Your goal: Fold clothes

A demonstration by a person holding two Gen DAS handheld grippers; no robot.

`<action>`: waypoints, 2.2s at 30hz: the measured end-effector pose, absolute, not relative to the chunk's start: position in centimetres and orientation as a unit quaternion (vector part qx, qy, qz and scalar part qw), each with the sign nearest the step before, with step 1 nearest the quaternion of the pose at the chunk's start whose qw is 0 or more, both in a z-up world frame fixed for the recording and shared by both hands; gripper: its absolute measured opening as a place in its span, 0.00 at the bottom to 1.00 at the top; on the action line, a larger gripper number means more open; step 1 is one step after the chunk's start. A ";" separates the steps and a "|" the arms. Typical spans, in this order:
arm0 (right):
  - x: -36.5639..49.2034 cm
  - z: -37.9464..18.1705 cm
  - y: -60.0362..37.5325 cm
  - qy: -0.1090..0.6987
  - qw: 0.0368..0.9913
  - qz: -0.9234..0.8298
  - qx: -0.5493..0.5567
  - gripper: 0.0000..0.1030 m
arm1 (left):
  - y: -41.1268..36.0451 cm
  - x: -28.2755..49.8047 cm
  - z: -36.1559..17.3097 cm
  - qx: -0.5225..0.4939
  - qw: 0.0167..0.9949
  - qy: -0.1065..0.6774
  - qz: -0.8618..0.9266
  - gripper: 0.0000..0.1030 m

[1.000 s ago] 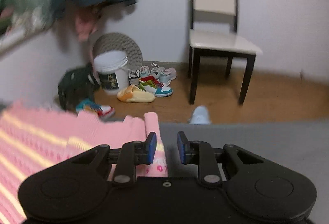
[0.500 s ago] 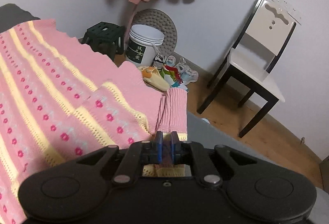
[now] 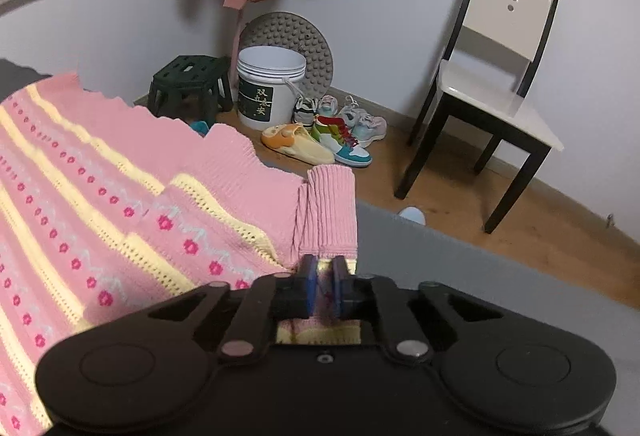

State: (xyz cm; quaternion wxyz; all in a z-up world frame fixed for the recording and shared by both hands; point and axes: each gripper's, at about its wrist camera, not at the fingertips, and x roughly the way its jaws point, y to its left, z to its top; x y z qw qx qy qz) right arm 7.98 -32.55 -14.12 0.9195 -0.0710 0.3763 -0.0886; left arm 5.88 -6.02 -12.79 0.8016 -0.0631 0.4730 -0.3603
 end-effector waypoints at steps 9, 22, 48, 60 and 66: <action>5.2 -12.7 -40.6 0.357 0.911 -0.200 0.051 0.05 | -5.9 5.8 -12.7 -0.064 0.801 0.473 -0.360 0.14; 3.2 -14.1 -47.7 0.264 0.905 -0.194 0.271 0.27 | -6.4 5.8 -13.0 -0.058 0.798 0.481 -0.358 0.14; 6.4 -10.4 -44.2 0.309 0.930 -0.110 0.168 0.27 | -6.4 6.1 -12.8 -0.058 0.809 0.471 -0.348 0.14; 15.8 -5.0 -17.5 0.423 0.889 0.125 0.125 0.33 | -2.5 6.7 -11.1 -0.113 0.862 0.432 -0.239 0.14; 22.5 -9.6 -8.6 0.497 0.859 0.081 0.085 0.33 | 2.6 7.2 -11.1 -0.227 0.884 0.391 -0.121 0.14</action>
